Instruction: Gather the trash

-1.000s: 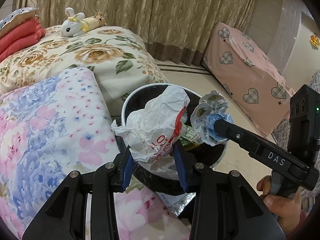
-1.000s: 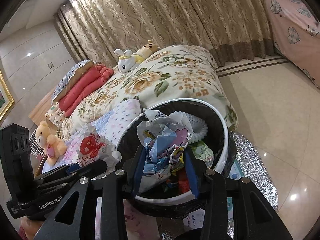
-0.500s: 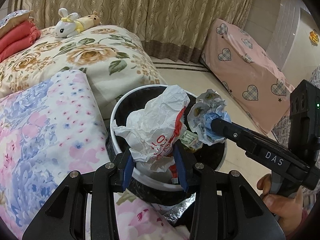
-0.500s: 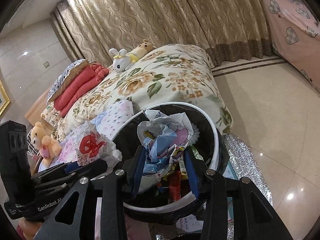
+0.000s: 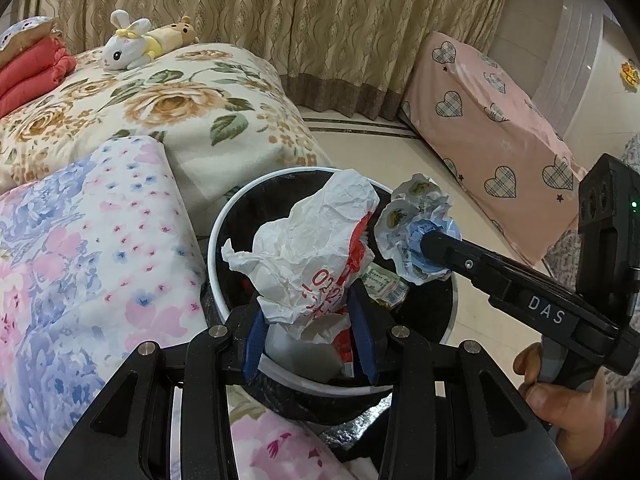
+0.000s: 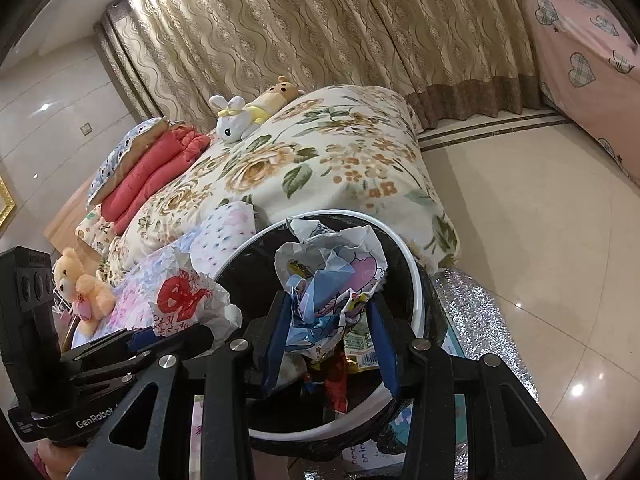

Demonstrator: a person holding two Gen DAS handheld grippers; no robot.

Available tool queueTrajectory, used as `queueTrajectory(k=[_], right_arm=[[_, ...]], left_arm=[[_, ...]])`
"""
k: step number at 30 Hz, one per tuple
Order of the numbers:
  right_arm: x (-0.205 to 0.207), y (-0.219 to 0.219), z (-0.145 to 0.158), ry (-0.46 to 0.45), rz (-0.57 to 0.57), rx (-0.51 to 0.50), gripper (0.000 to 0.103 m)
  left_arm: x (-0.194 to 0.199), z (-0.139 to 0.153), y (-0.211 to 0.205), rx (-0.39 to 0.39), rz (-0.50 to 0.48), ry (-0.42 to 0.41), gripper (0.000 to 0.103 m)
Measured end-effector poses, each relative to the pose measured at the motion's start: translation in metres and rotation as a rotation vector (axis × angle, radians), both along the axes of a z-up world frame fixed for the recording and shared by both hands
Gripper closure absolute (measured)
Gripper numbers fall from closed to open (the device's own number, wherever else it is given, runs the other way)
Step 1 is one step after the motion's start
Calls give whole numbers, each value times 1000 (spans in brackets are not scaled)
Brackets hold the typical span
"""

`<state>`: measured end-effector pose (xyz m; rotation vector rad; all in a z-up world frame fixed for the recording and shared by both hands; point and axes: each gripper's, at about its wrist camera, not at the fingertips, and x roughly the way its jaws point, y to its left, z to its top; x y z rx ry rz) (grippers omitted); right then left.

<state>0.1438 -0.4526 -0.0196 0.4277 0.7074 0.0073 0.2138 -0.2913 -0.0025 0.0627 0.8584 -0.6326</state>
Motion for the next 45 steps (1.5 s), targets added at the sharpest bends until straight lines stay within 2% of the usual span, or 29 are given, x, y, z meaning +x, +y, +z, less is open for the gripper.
queueTrajectory(k=[2,5,7,10,17,22,24,28,36,45], right_arm=[[2,-1,0,7,0,1,61],[5,-2,-1,15,-2,5,56],[6,-3,-1,15,-8,7,48],[4,-4,1,6,-16,11,41],[-6,2,6,-21,-23,35,35],[-20,23,10,-52,-12,47,23],[-27,35,12,-68,-1,54,21],[-40,60,15,-89,20,53,18],[-72,123,23,-173,103,-12,12],[-106,169,32,-284,134,-97,2]], left_arm=[[1,0,-1,-6,-7,6,65],[1,1,-1,-11,-9,12,55],[1,0,0,-14,-10,16,49],[0,0,4,-15,0,15,44],[-12,-5,35,-39,46,20,43],[-29,-9,67,-76,101,28,42],[-39,-10,81,-84,126,20,42],[-63,-8,116,-90,189,-24,39],[-105,-1,188,-103,316,-123,36],[-156,4,238,-113,439,-247,27]])
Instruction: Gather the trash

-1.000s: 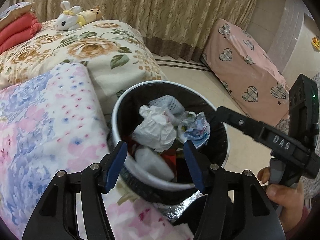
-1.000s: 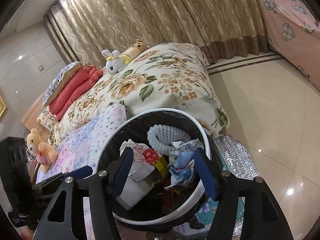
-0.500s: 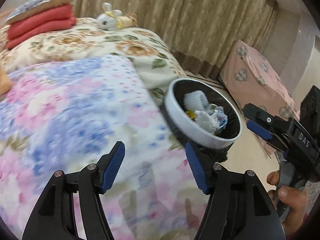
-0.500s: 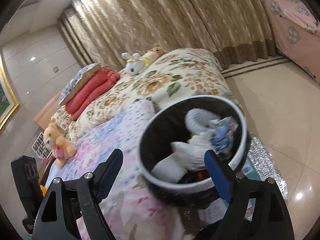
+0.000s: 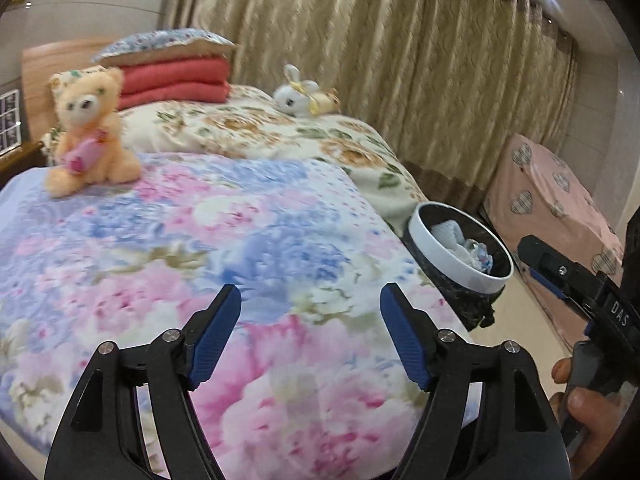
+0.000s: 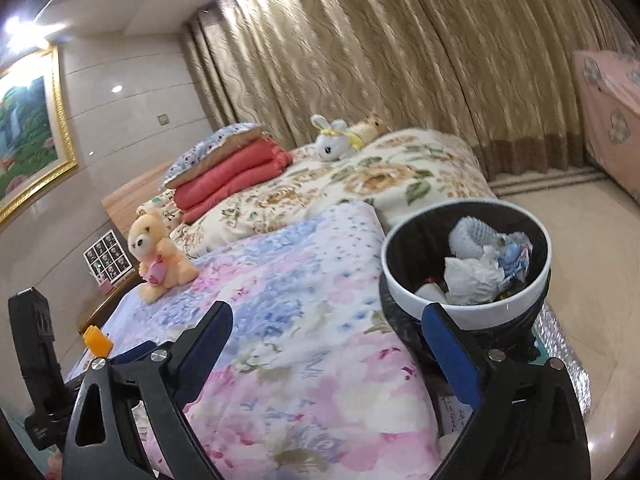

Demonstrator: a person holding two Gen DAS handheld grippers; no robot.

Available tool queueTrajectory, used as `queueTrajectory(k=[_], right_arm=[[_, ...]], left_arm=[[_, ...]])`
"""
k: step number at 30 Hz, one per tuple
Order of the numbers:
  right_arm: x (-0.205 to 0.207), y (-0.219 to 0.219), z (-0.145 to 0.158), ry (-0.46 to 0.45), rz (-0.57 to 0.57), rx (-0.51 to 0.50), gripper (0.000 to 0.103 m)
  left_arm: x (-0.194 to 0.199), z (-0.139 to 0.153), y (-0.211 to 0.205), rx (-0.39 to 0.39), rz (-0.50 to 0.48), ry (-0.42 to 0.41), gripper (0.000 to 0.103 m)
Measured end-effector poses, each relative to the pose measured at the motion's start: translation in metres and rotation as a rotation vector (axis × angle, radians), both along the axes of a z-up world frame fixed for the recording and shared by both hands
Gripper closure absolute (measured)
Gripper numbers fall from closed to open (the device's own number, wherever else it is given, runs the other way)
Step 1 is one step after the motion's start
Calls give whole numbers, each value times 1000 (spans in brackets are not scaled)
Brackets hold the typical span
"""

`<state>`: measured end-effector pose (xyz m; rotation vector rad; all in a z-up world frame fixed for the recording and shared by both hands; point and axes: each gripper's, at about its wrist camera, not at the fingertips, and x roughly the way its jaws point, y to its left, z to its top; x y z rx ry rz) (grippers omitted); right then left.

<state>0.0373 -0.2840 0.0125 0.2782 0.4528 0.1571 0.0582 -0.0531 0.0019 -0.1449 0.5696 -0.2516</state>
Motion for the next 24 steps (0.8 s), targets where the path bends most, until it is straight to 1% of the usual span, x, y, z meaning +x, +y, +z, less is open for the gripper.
queueTrajectory(k=[2,4,7,10,14,24], right_arm=[[-5,7,3,-31,-5,-35,0],[-9,14,5,-56,-4,-56,0],[-13,23,1,-89,-7,-89,0],[-16,30,-7,-123,-17,-116,0],[-19,35,-15,-155,-23,-137,0],[-23,40,-16,-186,-16,-151,0]], left_arm=[[-7,2,7,3,25,-27,23],[-15,4,14,9,55,-62,16],[-28,6,20,23,105,-122,7],[-38,4,21,67,152,-176,0],[-44,-1,24,103,181,-202,0],[-50,-4,27,130,215,-227,0]])
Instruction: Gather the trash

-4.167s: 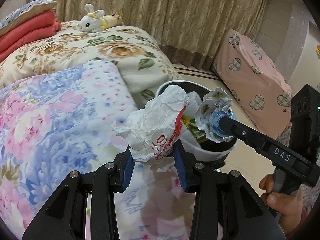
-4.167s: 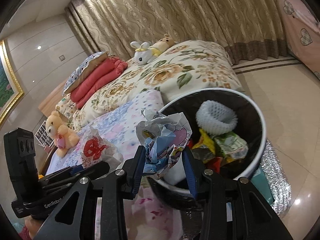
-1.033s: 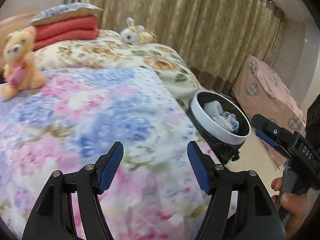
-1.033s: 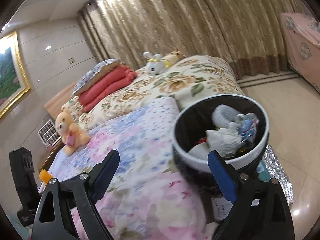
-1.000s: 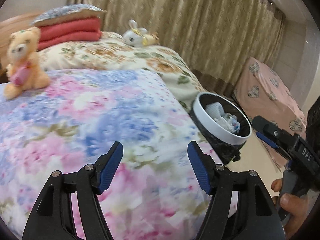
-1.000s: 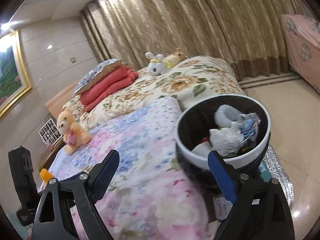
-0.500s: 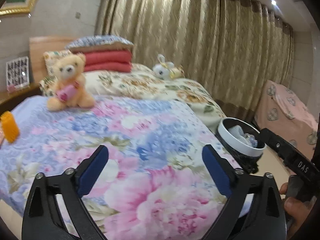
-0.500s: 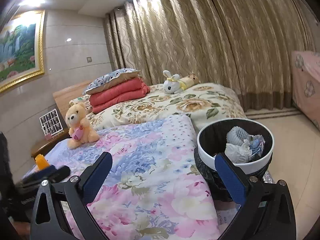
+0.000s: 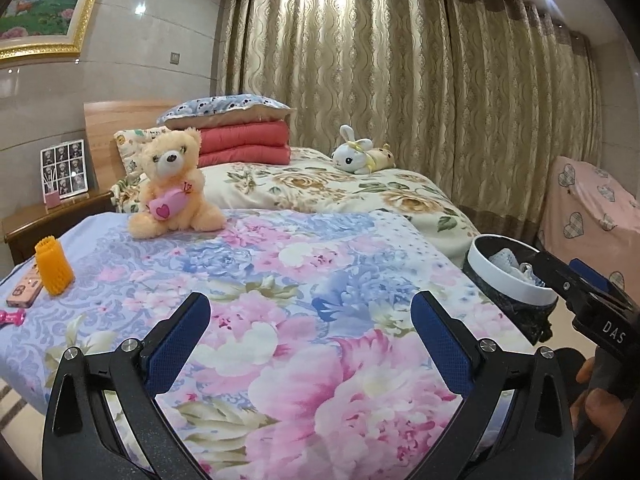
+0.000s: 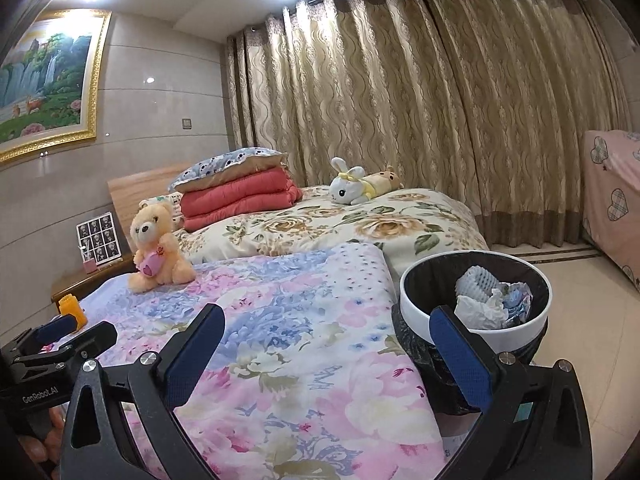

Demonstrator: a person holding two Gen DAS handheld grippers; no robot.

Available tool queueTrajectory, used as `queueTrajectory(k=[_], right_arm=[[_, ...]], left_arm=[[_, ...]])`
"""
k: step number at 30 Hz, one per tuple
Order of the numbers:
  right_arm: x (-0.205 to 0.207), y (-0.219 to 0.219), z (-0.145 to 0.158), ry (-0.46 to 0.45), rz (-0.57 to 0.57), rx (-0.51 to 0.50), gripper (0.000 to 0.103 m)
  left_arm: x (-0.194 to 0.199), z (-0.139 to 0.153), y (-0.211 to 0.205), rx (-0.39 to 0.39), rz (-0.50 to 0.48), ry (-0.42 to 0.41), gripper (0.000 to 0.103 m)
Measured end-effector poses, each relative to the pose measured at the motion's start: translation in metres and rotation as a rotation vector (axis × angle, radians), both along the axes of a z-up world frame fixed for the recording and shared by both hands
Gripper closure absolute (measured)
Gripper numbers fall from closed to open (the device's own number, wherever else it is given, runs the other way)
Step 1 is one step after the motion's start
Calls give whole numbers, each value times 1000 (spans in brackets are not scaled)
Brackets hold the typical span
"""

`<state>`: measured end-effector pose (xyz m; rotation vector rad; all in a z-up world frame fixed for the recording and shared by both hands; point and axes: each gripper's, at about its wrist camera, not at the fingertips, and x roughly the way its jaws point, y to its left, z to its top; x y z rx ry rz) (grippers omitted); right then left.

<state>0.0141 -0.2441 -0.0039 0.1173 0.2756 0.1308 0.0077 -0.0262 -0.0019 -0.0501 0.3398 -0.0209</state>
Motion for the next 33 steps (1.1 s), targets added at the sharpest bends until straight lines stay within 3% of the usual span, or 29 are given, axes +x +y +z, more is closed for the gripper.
queueTrajectory(k=[33], right_arm=[[-4,6,0,-4,14,4,0]], left_arm=[[-7,1,-4,18,10,-20,0]])
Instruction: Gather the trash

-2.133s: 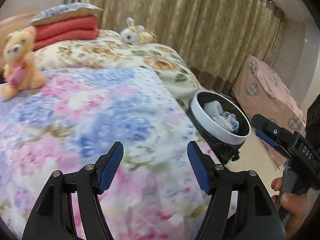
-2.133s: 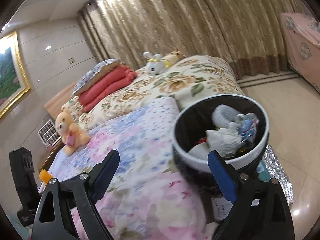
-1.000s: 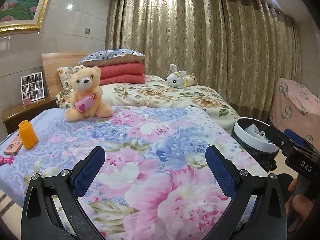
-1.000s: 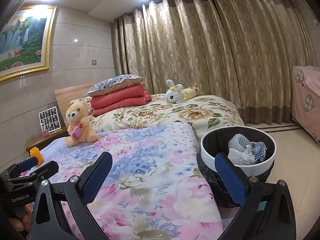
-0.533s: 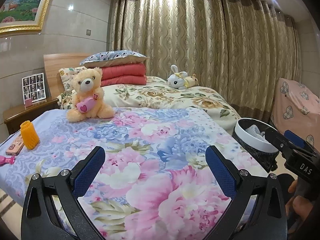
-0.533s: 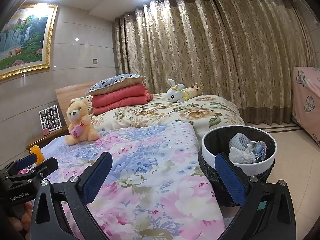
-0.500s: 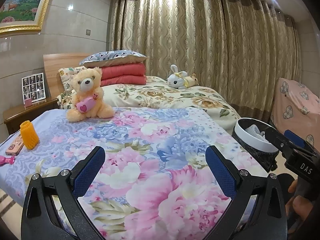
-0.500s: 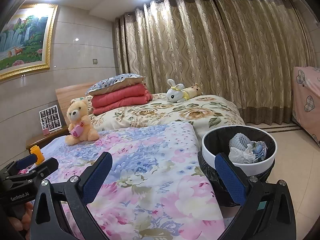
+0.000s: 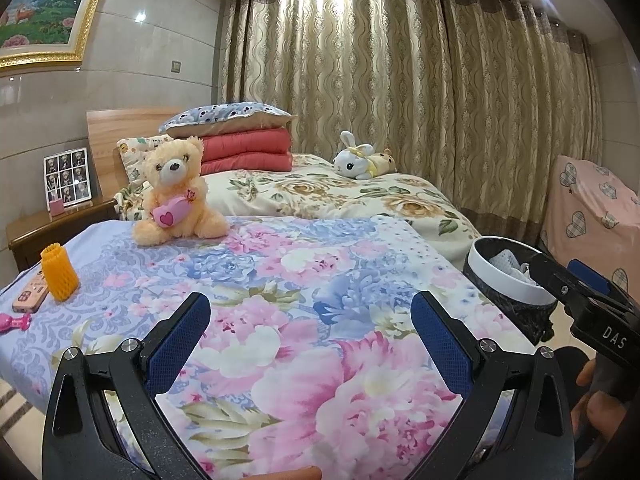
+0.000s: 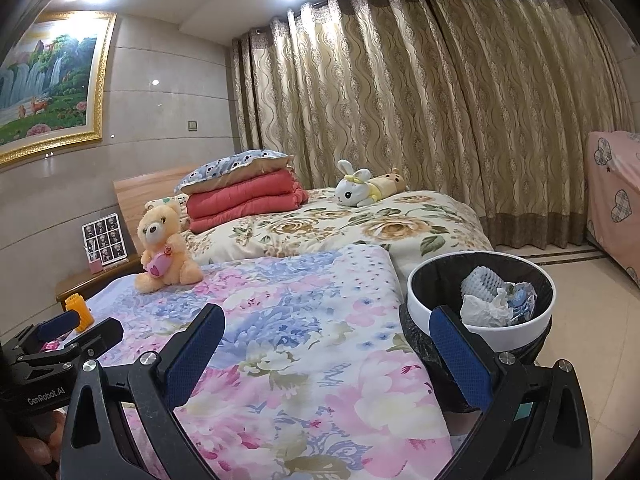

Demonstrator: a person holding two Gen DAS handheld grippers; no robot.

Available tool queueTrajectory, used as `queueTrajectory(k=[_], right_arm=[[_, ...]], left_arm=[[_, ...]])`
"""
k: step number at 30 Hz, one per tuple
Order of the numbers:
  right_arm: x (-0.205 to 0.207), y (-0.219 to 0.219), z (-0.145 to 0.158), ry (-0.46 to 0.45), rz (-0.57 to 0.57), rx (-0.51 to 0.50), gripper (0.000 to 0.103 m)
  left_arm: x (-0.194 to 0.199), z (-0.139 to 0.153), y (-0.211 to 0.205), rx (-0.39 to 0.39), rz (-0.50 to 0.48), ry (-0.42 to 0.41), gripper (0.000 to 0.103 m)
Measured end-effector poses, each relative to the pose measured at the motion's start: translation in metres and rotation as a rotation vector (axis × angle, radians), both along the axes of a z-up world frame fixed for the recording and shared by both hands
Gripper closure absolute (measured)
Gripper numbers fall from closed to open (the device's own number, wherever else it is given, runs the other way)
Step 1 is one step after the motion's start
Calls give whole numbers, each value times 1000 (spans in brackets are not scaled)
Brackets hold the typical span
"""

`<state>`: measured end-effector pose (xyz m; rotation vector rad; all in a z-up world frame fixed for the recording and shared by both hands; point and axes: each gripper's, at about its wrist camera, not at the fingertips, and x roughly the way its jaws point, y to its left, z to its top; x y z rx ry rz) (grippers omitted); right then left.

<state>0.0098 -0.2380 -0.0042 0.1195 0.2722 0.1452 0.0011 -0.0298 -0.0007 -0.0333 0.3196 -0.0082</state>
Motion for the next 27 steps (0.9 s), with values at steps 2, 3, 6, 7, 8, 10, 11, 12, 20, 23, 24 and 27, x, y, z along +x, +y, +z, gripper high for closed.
queueTrajectory(k=[2,3,6,7,8,10,11,12,20,23,24,27], right_arm=[[0,0,0,3,1,0,0],[0,0,0,4,1,1,0],[1,1,0,5,3,1,0],[0,1,-1,6,2,0,0],[0,2,-2,7,3,-1,0],[0,3,-2,8,4,1,0],[0,3,-2,8,4,1,0],[1,3,-2,8,4,2,0],[1,3,-3,11,6,-1,0],[0,5,-4,14,7,-3,0],[0,5,-4,15,7,-4,0],[0,5,-3,15,8,-1,0]], left_arm=[[0,0,0,3,4,-3,0],[-1,0,-1,10,8,-6,0],[-2,0,-3,19,7,-9,0],[-2,0,-3,19,5,-9,0],[-2,0,-3,19,4,-11,0],[-2,0,-3,19,4,-11,0],[-1,1,-3,19,4,-11,0],[-1,0,-3,19,5,-10,0],[-1,1,-3,18,4,-8,0],[-1,0,-4,17,3,-3,0],[-1,-1,-4,17,2,-1,0],[0,-2,-3,16,1,3,0]])
